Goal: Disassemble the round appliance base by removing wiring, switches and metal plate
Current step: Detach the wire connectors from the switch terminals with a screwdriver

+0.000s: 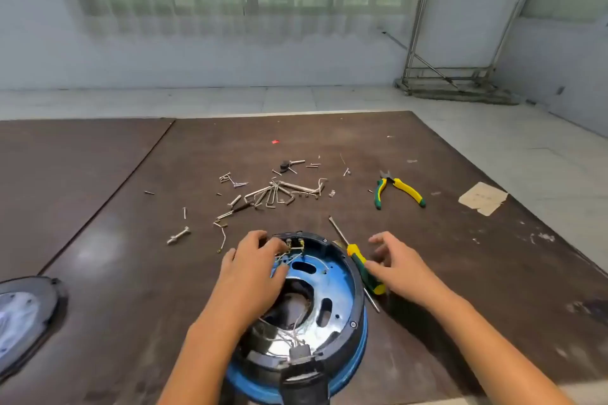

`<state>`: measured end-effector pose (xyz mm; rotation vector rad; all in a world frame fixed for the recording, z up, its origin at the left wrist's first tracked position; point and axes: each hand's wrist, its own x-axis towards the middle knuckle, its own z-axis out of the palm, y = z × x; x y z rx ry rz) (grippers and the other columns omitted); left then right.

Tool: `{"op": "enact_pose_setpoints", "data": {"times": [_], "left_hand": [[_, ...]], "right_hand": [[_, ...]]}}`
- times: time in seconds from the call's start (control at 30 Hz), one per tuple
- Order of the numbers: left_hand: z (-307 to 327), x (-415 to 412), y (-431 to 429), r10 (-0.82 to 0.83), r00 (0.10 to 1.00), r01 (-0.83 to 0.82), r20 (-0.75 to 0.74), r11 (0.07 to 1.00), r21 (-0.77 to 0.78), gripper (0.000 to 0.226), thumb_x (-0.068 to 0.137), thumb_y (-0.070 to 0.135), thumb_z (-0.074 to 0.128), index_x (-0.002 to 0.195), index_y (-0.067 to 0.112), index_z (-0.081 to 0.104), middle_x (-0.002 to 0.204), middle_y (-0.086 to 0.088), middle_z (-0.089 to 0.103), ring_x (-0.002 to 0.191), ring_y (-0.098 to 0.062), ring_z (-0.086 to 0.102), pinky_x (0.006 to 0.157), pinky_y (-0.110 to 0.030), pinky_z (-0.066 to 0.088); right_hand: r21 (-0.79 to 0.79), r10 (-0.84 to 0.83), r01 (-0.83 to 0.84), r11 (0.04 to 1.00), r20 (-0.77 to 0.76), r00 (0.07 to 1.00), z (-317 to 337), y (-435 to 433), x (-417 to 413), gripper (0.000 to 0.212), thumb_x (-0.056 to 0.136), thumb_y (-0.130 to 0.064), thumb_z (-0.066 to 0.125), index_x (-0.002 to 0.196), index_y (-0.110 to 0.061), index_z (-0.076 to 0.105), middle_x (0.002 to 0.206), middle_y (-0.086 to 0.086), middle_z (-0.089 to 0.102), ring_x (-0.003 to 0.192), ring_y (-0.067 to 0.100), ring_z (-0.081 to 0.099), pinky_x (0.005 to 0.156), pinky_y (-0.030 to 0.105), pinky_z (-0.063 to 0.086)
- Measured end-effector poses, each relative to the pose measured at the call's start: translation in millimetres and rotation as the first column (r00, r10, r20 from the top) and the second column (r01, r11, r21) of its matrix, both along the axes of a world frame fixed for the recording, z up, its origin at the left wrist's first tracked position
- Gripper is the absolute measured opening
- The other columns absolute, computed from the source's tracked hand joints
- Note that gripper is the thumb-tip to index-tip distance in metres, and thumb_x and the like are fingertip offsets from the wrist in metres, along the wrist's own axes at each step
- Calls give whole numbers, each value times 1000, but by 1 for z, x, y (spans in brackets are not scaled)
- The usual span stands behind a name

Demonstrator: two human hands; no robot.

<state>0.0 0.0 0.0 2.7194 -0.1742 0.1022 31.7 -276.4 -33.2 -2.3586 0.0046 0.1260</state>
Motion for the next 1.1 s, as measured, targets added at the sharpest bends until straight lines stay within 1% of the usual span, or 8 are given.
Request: {"op": "enact_pose_setpoints", "data": {"times": [0.07, 0.33, 0.5, 0.63, 0.77, 0.9, 1.0, 1.1], "left_hand": [[-10, 13, -5, -5, 999, 3, 50, 999, 48, 43, 98, 40, 53, 138, 41, 38, 140, 12, 39, 134, -11, 39, 113, -37, 28], [-25, 32, -1, -65, 994, 55, 85, 993, 108, 44, 97, 51, 48, 137, 49, 29, 137, 20, 37, 128, -8, 39, 103, -34, 34], [-25, 34, 0, -110, 991, 99, 71, 984, 148, 37, 97, 52, 47, 131, 52, 33, 137, 19, 35, 130, -9, 36, 105, -34, 32], [-27, 37, 0, -130, 990, 116, 47, 965, 234, 42, 97, 55, 46, 135, 55, 29, 145, 13, 29, 137, -13, 28, 108, -36, 29], [-28, 39, 0, -135, 990, 123, 31, 962, 244, 41, 97, 55, 45, 136, 55, 32, 148, 11, 28, 138, -15, 27, 108, -38, 29], [-27, 40, 1, -139, 990, 128, 27, 962, 242, 39, 99, 55, 43, 136, 55, 33, 149, 10, 29, 138, -17, 29, 108, -39, 29], [-24, 39, 1, -150, 989, 146, 4, 963, 225, 38, 100, 52, 42, 137, 55, 34, 150, 9, 29, 138, -18, 29, 109, -39, 28], [-21, 34, -2, -191, 982, 189, -13, 961, 202, 36, 101, 47, 43, 136, 56, 35, 149, 10, 30, 138, -17, 29, 110, -38, 28]], "right_hand": [[-77, -11, 9, 997, -33, 999, -7, 6, 17, 48, 91, -40, 74, 132, -28, 52, 117, -5, 57, 99, 11, 58, 81, 22, 45], [-28, -38, 36, 999, -61, 997, -26, 4, 47, 39, 87, -33, 79, 119, -33, 57, 92, -6, 65, 77, 7, 62, 53, 12, 42], [-9, 9, -9, 1000, 6, 1000, -24, 6, 55, 40, 97, -26, 62, 125, -50, 48, 74, -4, 68, 63, 5, 59, 52, 21, 45], [209, -10, 6, 978, 17, 1000, -23, 0, 56, 47, 99, -6, 41, 107, -40, 73, 65, -9, 65, 50, 0, 52, 51, 19, 43], [731, -5, 57, 680, -74, 997, -16, -7, 47, 59, 86, 13, 29, 115, -14, 74, 78, 12, 67, 65, 20, 63, 61, 27, 58], [927, 164, -79, 366, 19, 986, -6, -19, 35, 58, 83, 13, 51, 133, -13, 65, 94, 14, 64, 81, 24, 64, 70, 32, 58], [939, 200, -170, 299, 112, 973, -3, -21, 22, 65, 78, 2, 69, 141, -13, 58, 96, 9, 63, 87, 22, 66, 76, 33, 60], [933, 156, -198, 300, 157, 975, 1, -12, 15, 69, 63, -18, 94, 126, -17, 67, 83, 5, 58, 83, 21, 66, 79, 35, 60]]}}
